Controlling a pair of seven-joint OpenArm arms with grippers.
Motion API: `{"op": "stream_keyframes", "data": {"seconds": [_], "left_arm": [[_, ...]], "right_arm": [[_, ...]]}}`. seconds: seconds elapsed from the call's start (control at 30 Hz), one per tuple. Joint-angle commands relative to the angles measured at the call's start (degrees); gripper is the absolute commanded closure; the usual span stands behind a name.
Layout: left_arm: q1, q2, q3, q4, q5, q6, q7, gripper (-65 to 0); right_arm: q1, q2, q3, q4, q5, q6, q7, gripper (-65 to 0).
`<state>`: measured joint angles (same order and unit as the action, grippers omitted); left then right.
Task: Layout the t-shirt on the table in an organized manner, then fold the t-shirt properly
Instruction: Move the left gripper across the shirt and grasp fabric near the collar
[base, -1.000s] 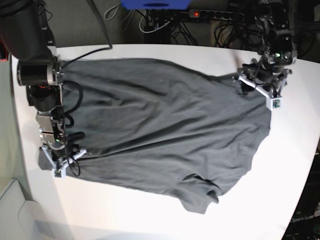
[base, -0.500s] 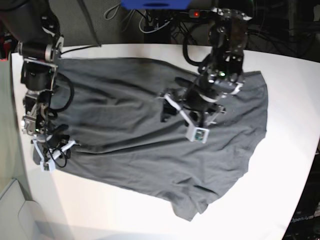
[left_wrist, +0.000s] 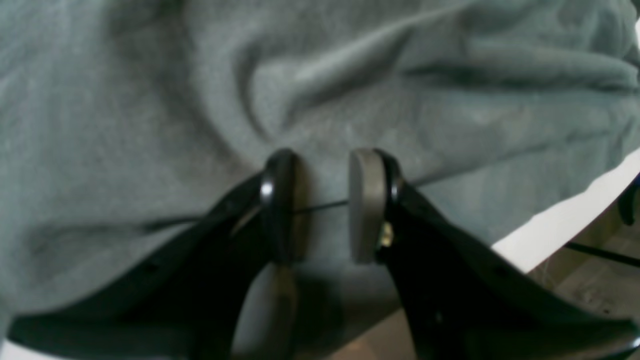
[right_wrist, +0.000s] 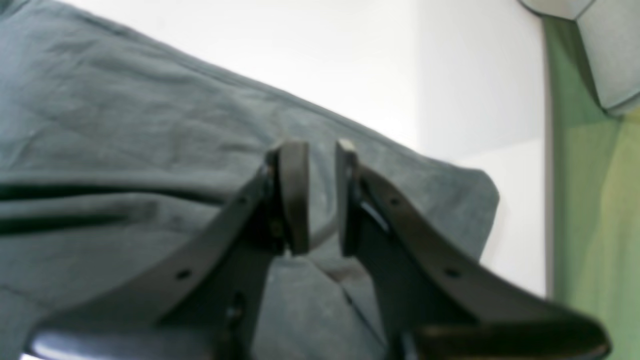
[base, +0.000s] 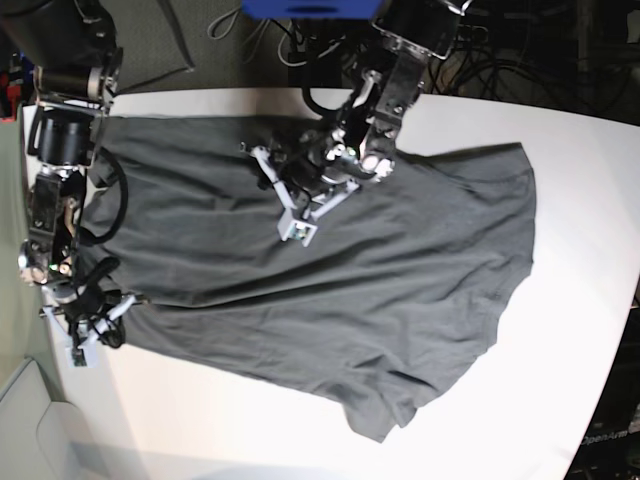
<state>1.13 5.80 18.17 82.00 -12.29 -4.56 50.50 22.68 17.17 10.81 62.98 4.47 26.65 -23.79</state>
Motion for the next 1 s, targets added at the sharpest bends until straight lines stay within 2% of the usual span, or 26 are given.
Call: {"op": "stream_keyframes", "data": {"seconds": [0.0,0.17,0.4,0.53,0.77,0.87,0.97], "left_arm": [[-0.20,-1.89,-0.28,0.77,0.21,0.29,0.27,-19.2],[-0.11,-8.57,-2.48,1.39,-0.32,0.38,3.43,-19.2],[0.06,-17.80,-17.25,6.66,-0.06,-0.15,9.50,-19.3],[1.03,-23.08,-24.11,7.81,-0.32,-0.23,10.20,-19.5],[0.59,-28.70,-33.69,8.33,-0.32,-0.23,10.38,-19.5],[-0.11,-30.64,-37.21,8.51,-0.32,-0.32,10.38,-19.5],[-0.91,-30.81,-40.28,10.79,-0.32,-0.32,10.55,-19.5]], "right_arm": [[1.72,1.34,0.31,1.06,0.59,0.03,1.68,-8.9],[1.81,1.25,0.31,0.98,0.59,0.03,2.03,-8.9],[1.72,-0.25,0.22,0.62,0.50,0.03,2.12,-8.9],[1.72,-0.69,0.22,0.71,0.76,0.03,2.03,-8.9],[1.28,-2.88,-3.56,1.06,0.76,0.03,1.68,-8.9],[1.28,-4.82,-5.40,1.06,0.76,0.03,1.68,-8.8],[1.19,-6.31,-7.42,1.06,0.76,0.03,1.68,-8.8]]}}
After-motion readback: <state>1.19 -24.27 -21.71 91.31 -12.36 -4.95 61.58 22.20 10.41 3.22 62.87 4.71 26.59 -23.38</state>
